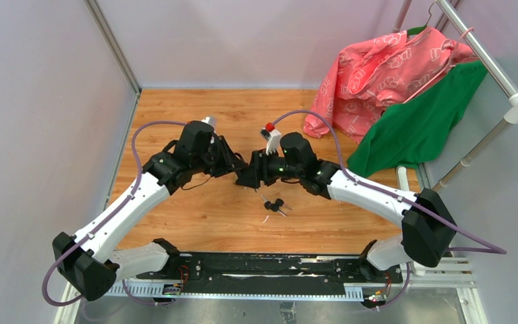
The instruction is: Unlock with the key
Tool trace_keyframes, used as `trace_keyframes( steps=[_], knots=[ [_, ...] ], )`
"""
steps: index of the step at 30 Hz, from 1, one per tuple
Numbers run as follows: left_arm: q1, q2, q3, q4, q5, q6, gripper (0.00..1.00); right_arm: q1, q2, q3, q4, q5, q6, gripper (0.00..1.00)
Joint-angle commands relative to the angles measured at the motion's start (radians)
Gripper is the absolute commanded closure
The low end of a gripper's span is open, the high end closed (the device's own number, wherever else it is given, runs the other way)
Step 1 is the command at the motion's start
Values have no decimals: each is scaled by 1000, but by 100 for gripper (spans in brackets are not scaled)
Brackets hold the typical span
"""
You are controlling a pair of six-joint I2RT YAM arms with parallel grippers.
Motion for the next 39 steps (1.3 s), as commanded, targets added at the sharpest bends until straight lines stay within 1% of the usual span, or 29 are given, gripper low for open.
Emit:
trace_keyframes(
  steps=[1, 5, 6, 8, 9, 12, 13, 16, 18, 22, 26, 29, 32, 34, 36, 38, 39],
  knots=[
    [-8, -47, 12, 74, -1, -17, 100, 12, 9, -8, 14, 0, -40, 72],
    [-8, -56, -7, 87, -7, -7, 99, 12, 4, -6, 7, -7, -60, 89],
    [-7, -56, -8, 84, -11, -3, 97, 12, 4, -5, 5, -10, -63, 93],
    [-7, -62, -15, 77, -15, 11, 92, 12, 2, -1, -5, -20, -73, 97],
    [-7, -67, -20, 78, -17, 18, 82, 12, 2, 1, -10, -28, -79, 99],
    [-7, -97, -42, 72, -35, 35, 45, 11, -11, -9, -13, -40, -88, 100],
    [-8, -107, -44, 63, -46, 40, 36, 11, -16, -13, -14, -45, -93, 100],
    [-7, -116, -42, 29, -72, 62, 18, 4, -32, -25, -23, -59, -104, 100],
    [-7, -116, -40, 16, -76, 83, 12, -8, -44, -31, -26, -79, -113, 100],
    [-8, -135, -26, 14, -66, 148, 10, -43, -76, -50, -27, -143, -115, 100],
    [-7, -189, -38, 73, -8, 254, 14, -85, -124, -73, -31, -205, -109, 100],
    [-8, -228, -59, 116, 13, 321, 20, -128, -150, -82, -23, -304, -85, 100],
    [-7, -282, -106, 179, 51, 364, 21, -179, -171, -98, 10, -428, -22, 100],
    [-7, -294, -119, 204, 62, 336, 24, -202, -192, -120, 52, -457, 21, 100],
    [-7, -289, -123, 228, 81, 274, 29, -206, -206, -140, 97, -459, 61, 100],
    [-7, -285, -140, 291, 127, 199, 34, -206, -205, -153, 157, -465, 106, 100],
    [-7, -289, -157, 334, 146, 157, 35, -207, -201, -162, 197, -469, 134, 100]
  ],
)
